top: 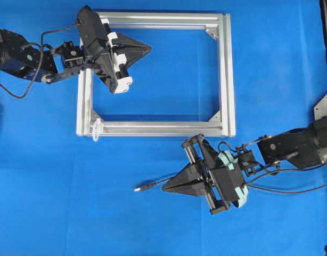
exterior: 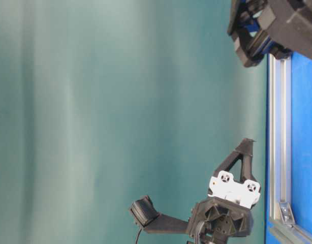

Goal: Insert the wire through the string loop located on the left side.
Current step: 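Open the right gripper above the black USB cable's plug end, then lower the right gripper and close it on the cable behind the plug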

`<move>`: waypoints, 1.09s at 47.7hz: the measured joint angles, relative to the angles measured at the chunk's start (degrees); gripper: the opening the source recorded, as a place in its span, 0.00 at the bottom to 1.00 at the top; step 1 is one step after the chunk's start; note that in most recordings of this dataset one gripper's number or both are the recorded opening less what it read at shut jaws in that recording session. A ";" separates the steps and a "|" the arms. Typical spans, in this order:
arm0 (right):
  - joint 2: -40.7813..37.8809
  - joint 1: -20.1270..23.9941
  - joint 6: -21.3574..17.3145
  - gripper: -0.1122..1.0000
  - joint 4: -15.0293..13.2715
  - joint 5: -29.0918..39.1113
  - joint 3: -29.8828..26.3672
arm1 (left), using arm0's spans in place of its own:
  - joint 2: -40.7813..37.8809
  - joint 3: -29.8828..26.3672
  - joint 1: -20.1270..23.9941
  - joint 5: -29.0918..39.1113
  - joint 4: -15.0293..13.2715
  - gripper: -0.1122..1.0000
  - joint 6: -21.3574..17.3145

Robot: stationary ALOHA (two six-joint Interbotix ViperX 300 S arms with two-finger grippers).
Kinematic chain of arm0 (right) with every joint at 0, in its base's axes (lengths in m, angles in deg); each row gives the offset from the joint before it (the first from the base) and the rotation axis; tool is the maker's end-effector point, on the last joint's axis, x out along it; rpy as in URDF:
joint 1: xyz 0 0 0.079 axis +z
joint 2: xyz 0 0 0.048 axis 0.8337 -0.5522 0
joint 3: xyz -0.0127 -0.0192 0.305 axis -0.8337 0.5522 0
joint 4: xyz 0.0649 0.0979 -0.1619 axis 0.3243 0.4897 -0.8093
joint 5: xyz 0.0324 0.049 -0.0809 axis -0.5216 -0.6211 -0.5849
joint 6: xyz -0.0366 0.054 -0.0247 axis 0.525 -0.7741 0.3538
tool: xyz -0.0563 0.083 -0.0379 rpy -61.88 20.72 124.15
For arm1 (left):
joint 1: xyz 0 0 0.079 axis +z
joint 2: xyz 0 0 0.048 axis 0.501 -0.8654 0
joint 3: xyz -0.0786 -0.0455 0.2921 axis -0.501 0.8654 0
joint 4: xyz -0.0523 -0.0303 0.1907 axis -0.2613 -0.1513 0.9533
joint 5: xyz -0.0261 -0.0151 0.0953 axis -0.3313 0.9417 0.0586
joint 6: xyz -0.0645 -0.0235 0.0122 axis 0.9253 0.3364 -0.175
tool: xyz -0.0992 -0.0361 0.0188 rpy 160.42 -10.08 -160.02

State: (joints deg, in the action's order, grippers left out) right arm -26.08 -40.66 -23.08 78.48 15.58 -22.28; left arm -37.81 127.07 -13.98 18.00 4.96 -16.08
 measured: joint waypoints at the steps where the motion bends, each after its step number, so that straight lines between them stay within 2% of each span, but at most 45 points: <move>1: 0.09 0.09 0.00 0.11 0.00 0.09 0.09 | 0.00 -0.09 0.00 0.00 0.00 0.10 0.00; 7: 1.67 0.09 -0.79 0.08 0.00 1.23 0.09 | 0.62 0.00 -0.62 0.70 1.14 0.10 -0.26; 28: 1.93 0.00 -3.43 0.08 0.88 3.60 0.09 | 0.62 0.00 -0.79 0.70 1.23 0.10 -0.26; 30: 1.93 0.00 -3.60 0.11 1.14 3.78 0.09 | 0.62 -0.09 -0.79 0.70 1.23 0.10 -0.26; 33: 1.93 -0.09 -3.60 0.19 1.67 4.13 0.09 | 0.62 0.00 -0.79 0.70 1.23 0.10 -0.26; 36: 1.93 -0.18 -3.60 0.31 2.46 4.48 0.09 | 0.62 0.00 -0.79 0.70 1.23 0.10 -0.18; 43: 1.93 -0.18 -3.60 0.71 4.31 5.54 0.09 | 0.62 -0.09 -0.79 0.70 1.32 0.10 -0.26; 47: 1.93 -0.26 -3.60 0.90 4.75 5.89 0.09 | 0.62 0.00 -0.79 0.70 1.23 0.10 -0.26; 49: 1.93 -0.18 -3.60 0.94 4.92 5.98 0.09 | 0.62 0.00 -0.79 0.70 1.23 0.10 -0.26; 52: 1.93 -0.18 -3.60 0.91 5.45 5.98 0.09 | 0.62 0.00 -0.79 0.70 1.23 0.10 -0.26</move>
State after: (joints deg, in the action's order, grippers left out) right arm -24.15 -40.84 -26.68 83.93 21.56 -22.19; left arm -37.19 127.07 -14.78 18.70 6.19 -16.35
